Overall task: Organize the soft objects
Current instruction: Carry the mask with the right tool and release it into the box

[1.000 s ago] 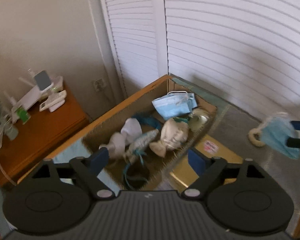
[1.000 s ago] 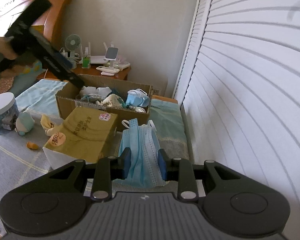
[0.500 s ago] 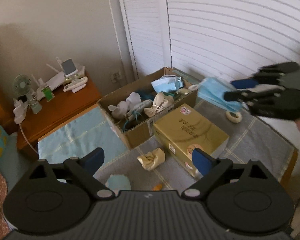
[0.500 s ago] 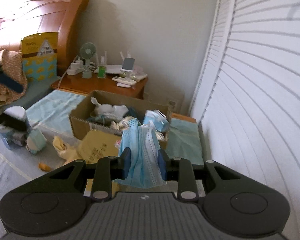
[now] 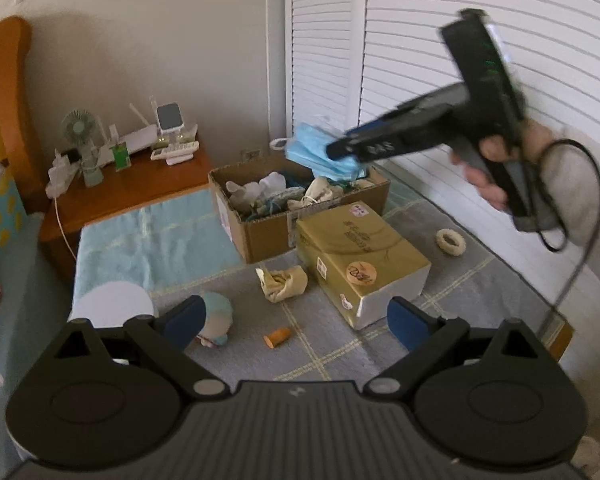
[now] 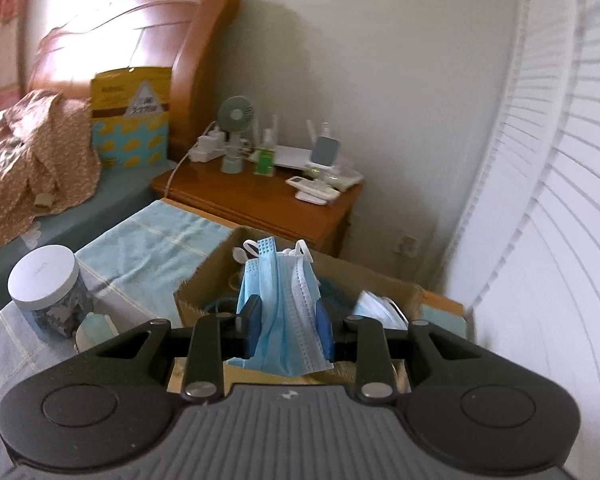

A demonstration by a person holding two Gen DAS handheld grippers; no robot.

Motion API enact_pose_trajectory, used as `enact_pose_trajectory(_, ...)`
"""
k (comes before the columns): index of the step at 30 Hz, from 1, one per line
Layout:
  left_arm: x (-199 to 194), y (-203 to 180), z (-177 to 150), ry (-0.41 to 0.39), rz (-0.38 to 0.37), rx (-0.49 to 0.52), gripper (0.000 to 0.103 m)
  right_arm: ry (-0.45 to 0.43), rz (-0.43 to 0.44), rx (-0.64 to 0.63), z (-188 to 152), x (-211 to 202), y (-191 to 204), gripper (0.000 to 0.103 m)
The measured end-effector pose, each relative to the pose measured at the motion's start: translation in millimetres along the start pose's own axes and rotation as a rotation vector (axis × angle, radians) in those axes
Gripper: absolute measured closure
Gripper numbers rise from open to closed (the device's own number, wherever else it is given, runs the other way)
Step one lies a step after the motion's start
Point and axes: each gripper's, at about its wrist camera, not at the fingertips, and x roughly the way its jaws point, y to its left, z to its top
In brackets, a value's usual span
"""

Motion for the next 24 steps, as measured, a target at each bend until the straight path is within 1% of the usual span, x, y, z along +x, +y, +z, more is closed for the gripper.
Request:
enact_pose_trajectory(6, 7.4, 15.4, -8.4, 0.020, 0.015, -0.057, 0.006, 0.045, 0.050, -0.081, 17.7, 39.9, 2.9, 0.069)
enact_pose_trajectory(11, 15.2, 25.3, -9.6, 0.028, 0.032, -0.083, 0.006, 0.070, 0.060, -0.111, 25.8, 68.2, 2.7, 0.069)
enact_pose_trajectory(13, 18.1, 28.7, -9.8, 0.032, 0.034, -0.097, 0.006, 0.076, 0.069, -0.110, 26.4, 75.7, 3.3, 0.066)
enact_pose_trajectory(14, 19.4, 29.6, -10.2, 0.033, 0.034, -0.101, 0.006, 0.078, 0.077, -0.104, 25.7, 79.0, 3.9, 0.061)
enact_pose_trajectory(15, 20.9, 30.0, -10.1, 0.036, 0.034, -0.104, 0.006, 0.080, 0.081, -0.100, 24.0, 80.9, 5.0, 0.047)
enact_pose_trajectory(16, 21.8, 30.6, -10.3, 0.038, 0.035, -0.105, 0.006, 0.079, 0.082, -0.097, 22.2, 81.9, 6.5, 0.038)
enact_pose_trajectory(17, 22.6, 30.9, -10.6, 0.041, 0.034, -0.105, 0.006, 0.075, 0.079, -0.094, 19.8, 81.4, 7.9, 0.023)
enact_pose_trajectory(18, 22.9, 30.4, -10.8, 0.043, 0.033, -0.105, 0.006, 0.070, 0.076, -0.086, 17.3, 80.2, 8.8, 0.011)
enact_pose_trajectory(20, 22.3, 29.5, -11.7, 0.042, 0.024, -0.103, 0.006, 0.054, 0.083, -0.056, 12.8, 74.7, 8.3, 0.002)
enact_pose_trajectory(24, 21.9, 26.4, -12.9, 0.043, 0.020, -0.093, 0.006, 0.046, 0.074, 0.000, 4.6, 58.0, 5.9, 0.000)
